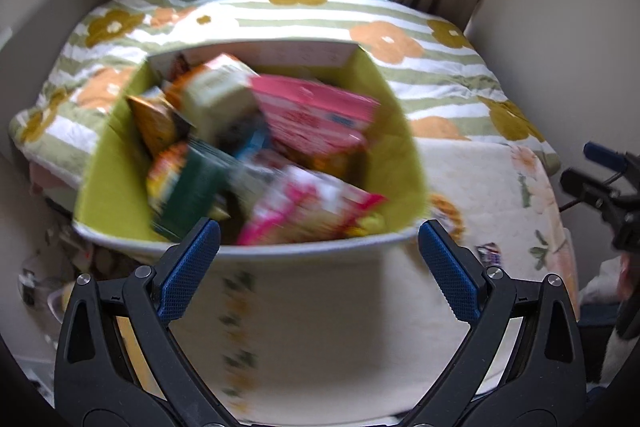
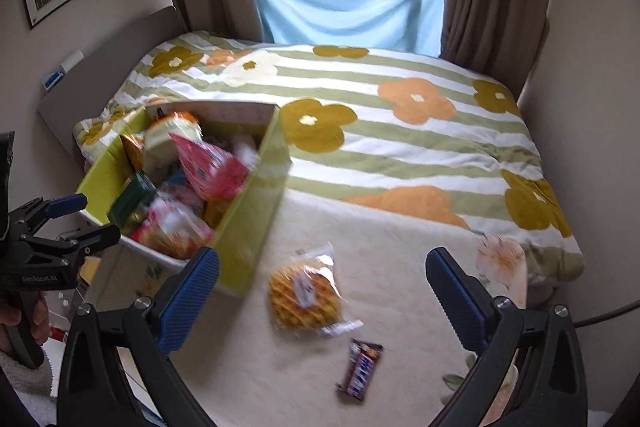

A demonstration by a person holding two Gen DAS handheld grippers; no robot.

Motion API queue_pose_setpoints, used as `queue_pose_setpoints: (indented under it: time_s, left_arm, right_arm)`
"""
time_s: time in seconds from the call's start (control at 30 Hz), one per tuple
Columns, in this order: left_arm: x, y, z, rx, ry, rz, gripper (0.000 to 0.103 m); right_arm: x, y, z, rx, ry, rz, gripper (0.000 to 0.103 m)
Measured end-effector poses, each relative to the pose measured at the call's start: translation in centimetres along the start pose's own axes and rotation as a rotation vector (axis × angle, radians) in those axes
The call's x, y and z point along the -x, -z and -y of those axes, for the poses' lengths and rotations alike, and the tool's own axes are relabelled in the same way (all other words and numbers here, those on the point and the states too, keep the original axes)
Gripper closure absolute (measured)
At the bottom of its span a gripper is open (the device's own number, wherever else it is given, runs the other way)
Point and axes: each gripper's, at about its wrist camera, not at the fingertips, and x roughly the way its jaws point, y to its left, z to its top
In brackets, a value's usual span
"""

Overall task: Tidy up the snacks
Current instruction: 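Withdraw both tools from the box toward the waffle and chocolate bar, then grasp the packaged waffle with the left tool while the right tool grasps the chocolate bar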

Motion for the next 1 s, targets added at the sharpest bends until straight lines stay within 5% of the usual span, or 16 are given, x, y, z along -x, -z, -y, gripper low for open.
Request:
queue_pose_setpoints:
  time_s: [0.47,1.0]
  left_arm:
    - [-7.8,3.9,13.0,0.127,0.01,-0.162,0.004]
    - [-19.2,2.9,15.9,0.181,-0.116,-0.3,0.004]
  right_arm:
    - [-3.1,9.2,7.6,0.007,-0.063,-0.139,0.0]
    - [-8.0,14.6,6.9,0.042,-0.147,-0.167,0.0]
